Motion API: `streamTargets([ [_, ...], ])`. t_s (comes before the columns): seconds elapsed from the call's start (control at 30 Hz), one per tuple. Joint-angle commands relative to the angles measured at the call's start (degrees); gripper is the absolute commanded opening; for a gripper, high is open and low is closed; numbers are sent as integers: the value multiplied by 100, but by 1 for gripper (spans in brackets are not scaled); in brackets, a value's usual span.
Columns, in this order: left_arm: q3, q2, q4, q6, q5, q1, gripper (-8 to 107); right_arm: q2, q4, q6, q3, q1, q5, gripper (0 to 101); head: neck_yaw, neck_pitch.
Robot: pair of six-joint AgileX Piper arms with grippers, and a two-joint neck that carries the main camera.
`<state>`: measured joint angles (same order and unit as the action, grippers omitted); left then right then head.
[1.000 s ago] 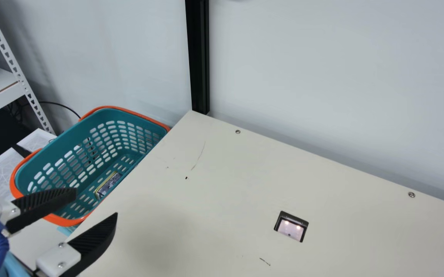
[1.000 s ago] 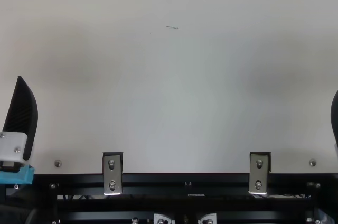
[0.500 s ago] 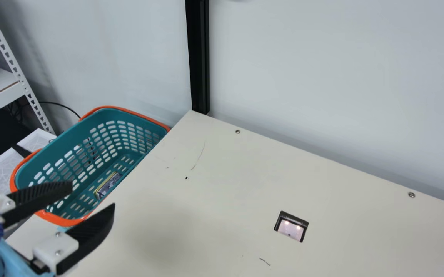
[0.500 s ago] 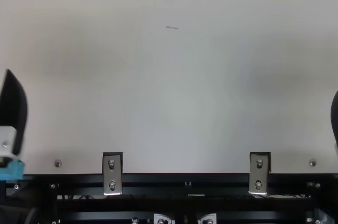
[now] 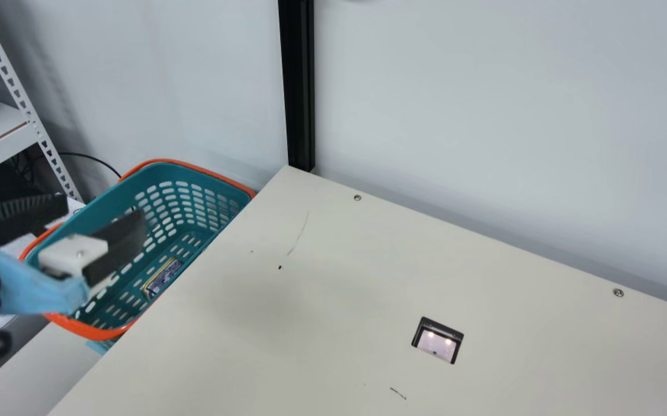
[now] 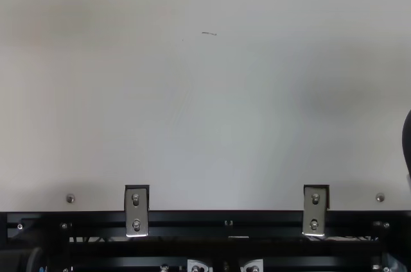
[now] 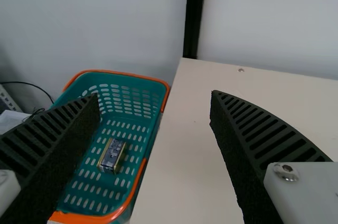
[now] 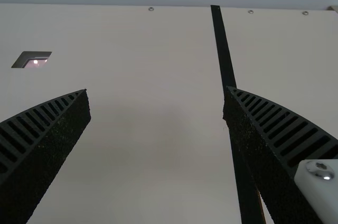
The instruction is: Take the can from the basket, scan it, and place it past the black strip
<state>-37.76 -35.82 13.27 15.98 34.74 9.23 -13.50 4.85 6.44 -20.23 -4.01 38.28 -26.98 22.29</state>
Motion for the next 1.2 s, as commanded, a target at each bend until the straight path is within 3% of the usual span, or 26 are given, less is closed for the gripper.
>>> streamTargets([
  [0.0, -190, -408, -43, -92, -23, 201, 90, 0, 0, 0, 0, 0, 0, 101, -111, 245],
  [0.6, -1147, -2913, -1398, -2762, -113, 2132, 90, 0, 0, 0, 0, 0, 0, 101, -111, 245],
  [1.17, -1947, -5068, -1311, -4141, 150, 2761, 90, 0, 0, 0, 0, 0, 0, 101, -111, 245],
])
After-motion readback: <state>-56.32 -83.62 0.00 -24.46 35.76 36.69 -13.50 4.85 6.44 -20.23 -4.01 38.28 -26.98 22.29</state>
